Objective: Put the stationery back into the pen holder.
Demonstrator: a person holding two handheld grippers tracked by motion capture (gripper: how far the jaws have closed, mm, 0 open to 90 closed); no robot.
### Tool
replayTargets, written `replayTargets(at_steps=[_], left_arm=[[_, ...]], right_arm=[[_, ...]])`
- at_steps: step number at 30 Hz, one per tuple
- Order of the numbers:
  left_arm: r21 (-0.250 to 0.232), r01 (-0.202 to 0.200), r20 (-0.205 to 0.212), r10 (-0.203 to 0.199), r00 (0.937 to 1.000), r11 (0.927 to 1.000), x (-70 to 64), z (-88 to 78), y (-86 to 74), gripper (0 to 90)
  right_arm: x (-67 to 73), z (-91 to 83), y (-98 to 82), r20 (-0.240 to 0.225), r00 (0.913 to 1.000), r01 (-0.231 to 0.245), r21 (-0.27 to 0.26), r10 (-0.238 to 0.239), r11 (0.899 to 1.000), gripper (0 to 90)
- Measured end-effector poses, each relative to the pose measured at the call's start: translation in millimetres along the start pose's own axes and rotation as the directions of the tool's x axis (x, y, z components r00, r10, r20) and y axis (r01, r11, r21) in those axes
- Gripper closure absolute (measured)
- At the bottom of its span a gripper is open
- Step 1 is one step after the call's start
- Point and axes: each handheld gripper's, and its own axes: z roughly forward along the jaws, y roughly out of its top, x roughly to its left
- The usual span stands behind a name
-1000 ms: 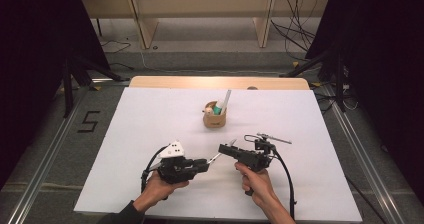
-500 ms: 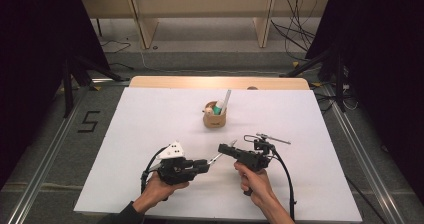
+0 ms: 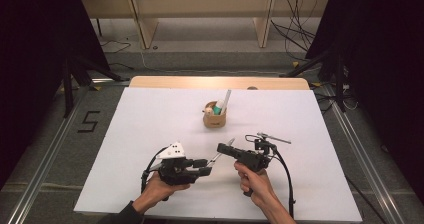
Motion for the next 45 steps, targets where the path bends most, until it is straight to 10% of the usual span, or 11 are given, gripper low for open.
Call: replayTargets(at_steps=[10, 24, 40, 45], left_arm=[[0.027, -0.005, -0.049, 0.006, 0.9988, 0.9996, 2.6, -5.4, -0.1, 25.2], [0.003, 0.000, -0.151, 0.001, 0.9885, 1.0000, 23.3, -25.0, -8.5, 18.1], [-0.034, 0.019, -0.236, -0.026, 0.9714, 0.9992, 35.5, -47.5, -20.7, 16.8], [-0.026, 0.013, -0.243, -0.018, 0.9698, 0.9996, 35.1, -48.4, -23.4, 16.3]], right_arm=[[4.1, -6.5, 8.2, 0.051, 0.9953, 0.084, -0.023, -0.083, 0.996, 80.2], [8.0, -15.0, 37.0, 0.150, 0.9695, 0.208, -0.086, -0.194, 0.974, 80.2], [13.2, -8.5, 94.9, 0.328, 0.8965, 0.356, -0.134, -0.298, 0.925, 80.2], [10.8, 1.1, 108.4, 0.352, 0.8855, 0.367, -0.127, -0.304, 0.922, 80.1]])
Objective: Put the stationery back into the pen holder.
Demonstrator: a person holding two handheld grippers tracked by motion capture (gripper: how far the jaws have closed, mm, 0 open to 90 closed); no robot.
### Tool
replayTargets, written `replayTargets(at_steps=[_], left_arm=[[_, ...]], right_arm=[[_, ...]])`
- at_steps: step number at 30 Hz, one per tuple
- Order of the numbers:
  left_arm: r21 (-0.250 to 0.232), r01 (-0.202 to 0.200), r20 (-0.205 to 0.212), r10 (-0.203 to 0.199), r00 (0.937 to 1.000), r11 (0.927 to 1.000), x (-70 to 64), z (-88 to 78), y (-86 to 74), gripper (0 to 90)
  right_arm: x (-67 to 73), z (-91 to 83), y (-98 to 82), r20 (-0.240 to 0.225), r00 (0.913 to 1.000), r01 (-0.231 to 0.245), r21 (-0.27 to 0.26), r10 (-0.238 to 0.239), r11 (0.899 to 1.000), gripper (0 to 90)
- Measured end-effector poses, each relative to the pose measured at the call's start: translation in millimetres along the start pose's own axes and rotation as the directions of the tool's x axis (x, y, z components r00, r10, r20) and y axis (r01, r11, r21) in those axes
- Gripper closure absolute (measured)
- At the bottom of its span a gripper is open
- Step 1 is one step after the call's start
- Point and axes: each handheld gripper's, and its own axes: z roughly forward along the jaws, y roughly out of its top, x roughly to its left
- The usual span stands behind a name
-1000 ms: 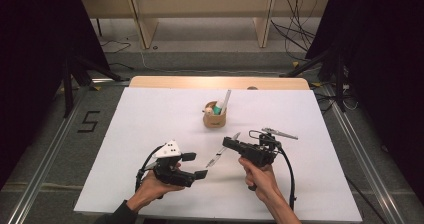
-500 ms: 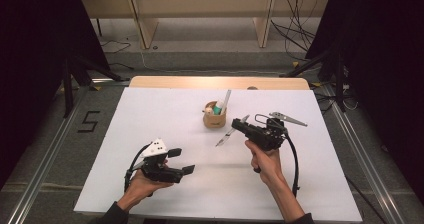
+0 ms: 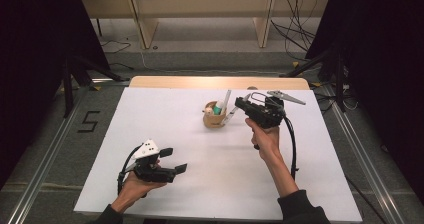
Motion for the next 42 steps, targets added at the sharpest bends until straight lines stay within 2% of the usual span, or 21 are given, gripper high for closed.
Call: replayTargets(at_steps=[4, 9, 13, 28, 31, 38, 42], left_arm=[[0.020, -0.024, 0.000, 0.024, 0.9997, 0.9995, -1.5, 0.3, -2.1, 15.9], [0.014, -0.021, 0.002, 0.021, 0.9998, 0.9997, -4.2, 0.1, -3.3, 15.9], [0.024, -0.028, 0.006, 0.028, 0.9996, 0.9993, -5.6, 0.4, -4.3, 15.8], [0.010, -0.016, 0.004, 0.016, 0.9999, 0.9998, -4.1, -3.0, -4.8, 15.8], [0.015, -0.020, 0.007, 0.020, 0.9998, 0.9997, -4.1, -2.9, -5.1, 15.8], [0.015, -0.016, 0.009, 0.016, 0.9998, 0.9998, -3.4, -2.5, -5.6, 15.8], [0.013, -0.010, 0.011, 0.010, 0.9999, 0.9999, -3.3, -2.2, -5.8, 15.8]], right_arm=[[0.6, 9.5, 6.8, 0.015, 0.9998, 0.016, 0.005, -0.016, 1.000, 80.1], [1.2, 20.9, 15.4, 0.043, 0.9981, 0.044, 0.008, -0.044, 0.999, 80.1], [-0.5, 29.6, 18.1, 0.057, 0.9976, 0.039, 0.011, -0.040, 0.999, 80.1], [0.7, 57.6, 17.6, 0.134, 0.9843, 0.106, 0.068, -0.115, 0.992, 80.1], [-0.5, 61.9, 17.0, 0.142, 0.9828, 0.108, 0.080, -0.119, 0.991, 80.1], [0.7, 70.4, 15.8, 0.159, 0.9738, 0.146, 0.112, -0.163, 0.983, 79.9], [0.3, 73.3, 14.2, 0.158, 0.9741, 0.143, 0.124, -0.162, 0.982, 79.9]])
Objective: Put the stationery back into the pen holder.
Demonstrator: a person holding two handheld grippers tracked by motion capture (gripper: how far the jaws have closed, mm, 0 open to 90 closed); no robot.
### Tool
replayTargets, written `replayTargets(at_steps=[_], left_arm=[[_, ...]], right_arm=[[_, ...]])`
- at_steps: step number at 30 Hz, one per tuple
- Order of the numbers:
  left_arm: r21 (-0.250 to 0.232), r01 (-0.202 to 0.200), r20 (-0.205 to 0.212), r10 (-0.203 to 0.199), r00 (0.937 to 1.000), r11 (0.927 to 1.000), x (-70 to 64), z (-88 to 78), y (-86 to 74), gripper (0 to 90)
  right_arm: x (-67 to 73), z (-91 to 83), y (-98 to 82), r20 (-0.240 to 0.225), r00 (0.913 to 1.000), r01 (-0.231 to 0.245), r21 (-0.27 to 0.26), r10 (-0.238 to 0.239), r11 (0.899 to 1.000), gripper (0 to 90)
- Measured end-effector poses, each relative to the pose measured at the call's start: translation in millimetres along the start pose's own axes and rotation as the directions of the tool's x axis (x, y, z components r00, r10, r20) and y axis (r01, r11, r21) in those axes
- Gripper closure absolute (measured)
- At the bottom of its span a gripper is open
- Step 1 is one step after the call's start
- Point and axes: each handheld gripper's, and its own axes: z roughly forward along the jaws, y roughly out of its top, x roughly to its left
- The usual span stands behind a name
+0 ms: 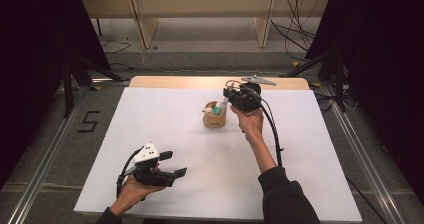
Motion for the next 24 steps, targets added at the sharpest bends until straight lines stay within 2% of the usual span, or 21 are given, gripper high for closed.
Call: replayTargets(at_steps=[5, 14, 24], left_arm=[[0.004, 0.003, 0.003, -0.003, 1.0000, 1.0000, -0.3, 0.7, -0.3, 15.8], [0.008, 0.006, 0.003, -0.006, 1.0000, 0.9999, 0.7, 0.9, -0.8, 15.8], [0.008, 0.009, 0.004, -0.009, 1.0000, 0.9999, 1.1, 1.2, -1.0, 15.8]], right_arm=[[-0.9, 4.7, -2.6, 0.014, 0.9998, 0.015, 0.019, -0.015, 1.000, 79.8], [-0.8, 12.4, -7.0, 0.017, 0.9998, 0.013, 0.044, -0.014, 0.999, 79.6], [2.6, 18.5, -11.4, 0.018, 0.9992, 0.033, 0.067, -0.035, 0.997, 79.5]])
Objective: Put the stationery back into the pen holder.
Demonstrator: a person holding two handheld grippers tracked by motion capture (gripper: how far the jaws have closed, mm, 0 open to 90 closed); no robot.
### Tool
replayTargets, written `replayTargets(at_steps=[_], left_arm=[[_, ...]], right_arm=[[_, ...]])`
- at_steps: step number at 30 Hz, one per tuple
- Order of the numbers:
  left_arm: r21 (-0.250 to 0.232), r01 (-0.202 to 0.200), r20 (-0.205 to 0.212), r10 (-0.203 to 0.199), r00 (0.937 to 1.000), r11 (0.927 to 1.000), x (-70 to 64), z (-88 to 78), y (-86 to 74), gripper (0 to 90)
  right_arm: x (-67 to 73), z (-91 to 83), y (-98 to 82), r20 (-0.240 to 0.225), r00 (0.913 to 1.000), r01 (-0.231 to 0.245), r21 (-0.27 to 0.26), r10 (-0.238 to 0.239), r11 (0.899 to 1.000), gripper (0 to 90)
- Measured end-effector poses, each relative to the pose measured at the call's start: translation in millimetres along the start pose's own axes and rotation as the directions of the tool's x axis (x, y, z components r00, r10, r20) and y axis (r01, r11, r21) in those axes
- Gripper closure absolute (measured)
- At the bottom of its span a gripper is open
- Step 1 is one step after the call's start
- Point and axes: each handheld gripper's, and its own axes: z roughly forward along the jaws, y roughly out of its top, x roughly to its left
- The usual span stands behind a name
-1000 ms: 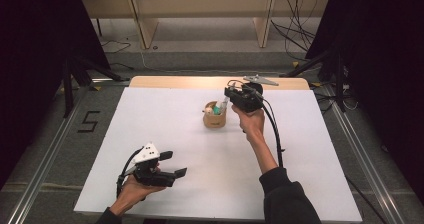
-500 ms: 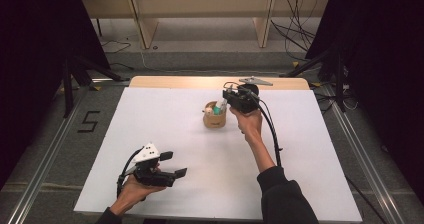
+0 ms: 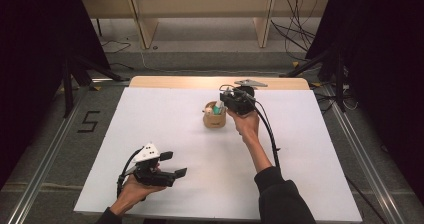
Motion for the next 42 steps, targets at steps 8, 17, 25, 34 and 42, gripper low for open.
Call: replayTargets(at_steps=[8, 17, 25, 34, 42], left_arm=[[0.001, 0.005, -0.001, -0.005, 1.0000, 1.0000, 0.1, 0.4, -0.2, 15.8], [0.003, 0.005, -0.001, -0.005, 1.0000, 1.0000, 0.0, 0.4, -0.1, 15.8], [0.001, 0.006, -0.002, -0.006, 1.0000, 1.0000, -0.3, 0.5, -0.2, 15.8], [0.005, 0.009, -0.001, -0.009, 1.0000, 1.0000, -0.5, 0.8, -0.2, 15.8], [0.005, 0.008, -0.001, -0.008, 1.0000, 1.0000, -0.3, 0.6, -0.3, 15.8]], right_arm=[[0.6, 2.6, -1.6, 0.006, 0.9999, 0.011, 0.011, -0.011, 1.000, 79.4], [2.8, 5.5, -3.6, 0.007, 0.9996, 0.027, 0.024, -0.027, 0.999, 79.3], [3.9, 7.9, -5.3, 0.005, 0.9995, 0.030, 0.034, -0.031, 0.999, 79.3], [5.2, 9.4, -7.2, 0.009, 0.9990, 0.044, 0.047, -0.044, 0.998, 79.2], [6.9, 11.3, -8.8, 0.005, 0.9986, 0.053, 0.059, -0.054, 0.997, 79.0]])
